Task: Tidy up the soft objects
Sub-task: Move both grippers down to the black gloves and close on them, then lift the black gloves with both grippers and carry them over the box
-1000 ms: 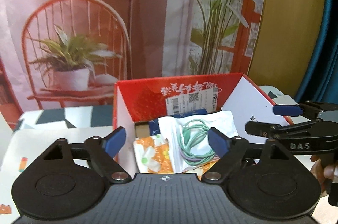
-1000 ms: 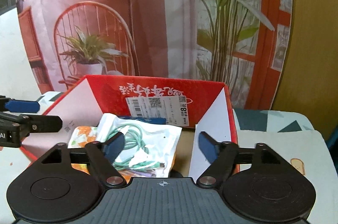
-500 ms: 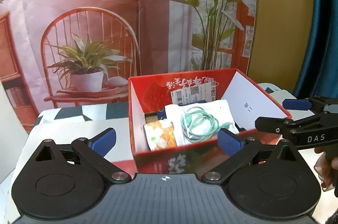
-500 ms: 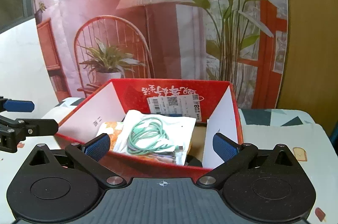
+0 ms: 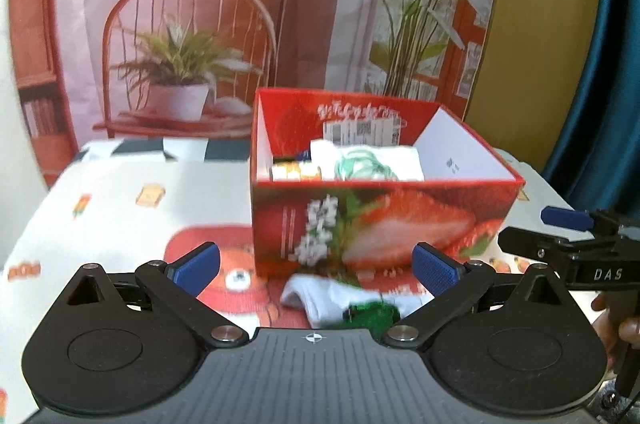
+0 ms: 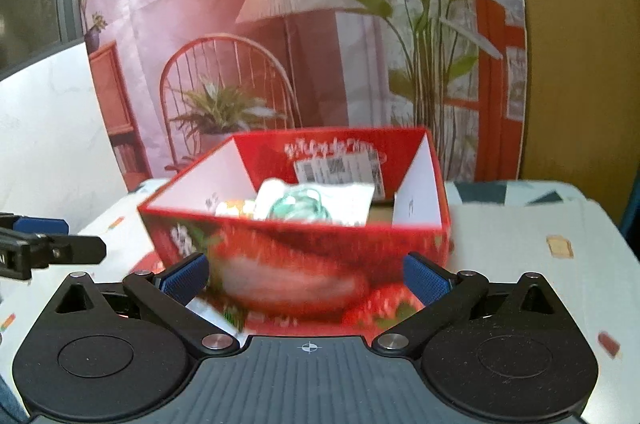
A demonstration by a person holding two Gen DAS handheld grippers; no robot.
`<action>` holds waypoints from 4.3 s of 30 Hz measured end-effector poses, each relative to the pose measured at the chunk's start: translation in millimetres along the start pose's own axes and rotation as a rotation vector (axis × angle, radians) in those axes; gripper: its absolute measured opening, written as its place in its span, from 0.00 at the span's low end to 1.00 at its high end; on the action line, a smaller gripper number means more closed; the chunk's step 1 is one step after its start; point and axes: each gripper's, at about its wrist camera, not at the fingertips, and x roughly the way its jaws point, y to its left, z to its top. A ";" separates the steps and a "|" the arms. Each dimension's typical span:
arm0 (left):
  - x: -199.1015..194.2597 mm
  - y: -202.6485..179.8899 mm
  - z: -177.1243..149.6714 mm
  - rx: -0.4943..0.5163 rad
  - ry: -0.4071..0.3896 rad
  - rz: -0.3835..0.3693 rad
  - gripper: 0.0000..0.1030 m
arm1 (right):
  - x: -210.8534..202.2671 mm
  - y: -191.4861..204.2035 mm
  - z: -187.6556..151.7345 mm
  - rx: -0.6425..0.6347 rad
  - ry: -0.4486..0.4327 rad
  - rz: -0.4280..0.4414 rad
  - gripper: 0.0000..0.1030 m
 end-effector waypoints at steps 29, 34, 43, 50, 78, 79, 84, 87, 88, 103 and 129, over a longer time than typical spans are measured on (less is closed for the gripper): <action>36.1 0.4 -67.9 -0.114 0.187 -0.135 0.37 | 40.7 12.3 -75.9 0.115 0.273 0.081 0.77; 39.1 1.2 -69.3 -0.131 0.200 -0.134 0.38 | 41.4 12.0 -78.3 0.130 0.296 0.106 0.72; 33.6 -1.5 -67.4 -0.114 0.171 -0.140 0.28 | 33.2 15.4 -75.0 0.130 0.293 0.139 0.43; 29.2 -0.9 -65.6 -0.108 0.160 -0.142 0.23 | 24.7 14.1 -72.1 0.137 0.269 0.137 0.25; 49.9 12.0 -81.0 -0.161 0.221 -0.148 0.26 | 42.4 -1.7 -77.3 0.219 0.302 0.125 0.62; 50.8 12.7 -81.4 -0.163 0.222 -0.148 0.26 | 46.7 -2.9 -78.2 0.239 0.312 0.137 0.64; 51.0 12.9 -81.6 -0.163 0.221 -0.146 0.26 | 54.9 0.0 -77.4 0.252 0.311 0.161 0.54; 48.9 9.6 -80.2 -0.143 0.214 -0.137 0.25 | 51.3 4.8 -74.3 0.232 0.305 0.193 0.28; 47.8 8.1 -79.5 -0.133 0.210 -0.134 0.24 | 48.9 7.2 -72.8 0.215 0.300 0.198 0.22; 1.2 -2.3 -35.6 -0.075 0.032 -0.168 0.18 | 0.1 6.8 -36.0 0.198 0.107 0.237 0.12; 91.4 3.1 96.5 -0.070 -0.012 -0.186 0.18 | 62.5 -10.1 103.4 0.022 -0.054 0.141 0.12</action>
